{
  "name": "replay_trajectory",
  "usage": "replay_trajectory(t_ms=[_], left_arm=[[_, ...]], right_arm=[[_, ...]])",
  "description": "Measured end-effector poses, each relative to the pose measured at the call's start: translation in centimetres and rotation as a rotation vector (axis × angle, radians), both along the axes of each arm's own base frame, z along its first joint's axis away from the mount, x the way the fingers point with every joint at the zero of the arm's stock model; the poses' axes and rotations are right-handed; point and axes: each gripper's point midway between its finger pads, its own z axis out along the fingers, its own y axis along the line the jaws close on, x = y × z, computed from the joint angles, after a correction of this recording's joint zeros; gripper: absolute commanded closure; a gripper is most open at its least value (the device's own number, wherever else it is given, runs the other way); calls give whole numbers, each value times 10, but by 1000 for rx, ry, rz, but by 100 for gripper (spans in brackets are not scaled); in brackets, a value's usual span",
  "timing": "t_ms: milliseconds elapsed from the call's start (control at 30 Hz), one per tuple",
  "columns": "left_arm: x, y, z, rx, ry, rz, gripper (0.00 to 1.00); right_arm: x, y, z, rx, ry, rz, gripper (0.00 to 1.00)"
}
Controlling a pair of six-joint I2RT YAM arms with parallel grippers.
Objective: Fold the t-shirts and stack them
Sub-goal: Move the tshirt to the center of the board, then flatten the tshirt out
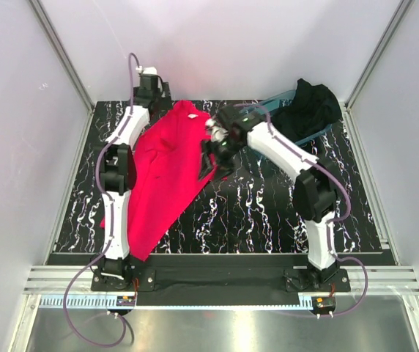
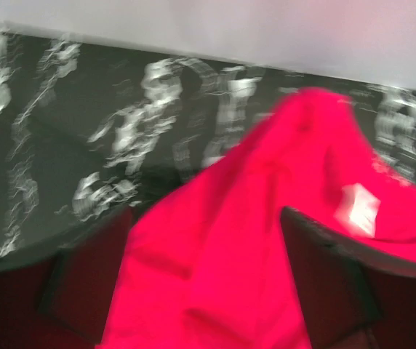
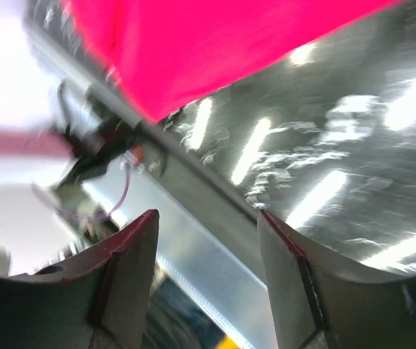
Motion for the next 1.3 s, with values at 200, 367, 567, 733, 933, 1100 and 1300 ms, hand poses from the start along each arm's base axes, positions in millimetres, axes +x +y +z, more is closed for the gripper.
replay_trajectory(t_ms=[200, 367, 567, 733, 933, 1100, 1300], left_arm=[[-42, 55, 40, -14, 7, 181, 5], [-114, 44, 95, -64, -17, 181, 24], [-241, 22, 65, -166, 113, 128, 38], [-326, 22, -13, -228, 345, 180, 38], [-375, 17, -77, -293, 583, 300, 37], [-380, 19, -106, -287, 699, 381, 37], [-372, 34, -124, -288, 766, 479, 37]], right_arm=[[66, -77, -19, -161, -50, -224, 45], [93, -96, -38, -238, -112, -297, 45], [121, -84, -102, -286, -108, -329, 45], [132, -92, -145, -367, -119, -331, 47], [141, -91, -148, -371, -162, -334, 61], [141, -81, -149, -374, -185, -309, 68], [128, -61, -151, -403, -245, -226, 98]])
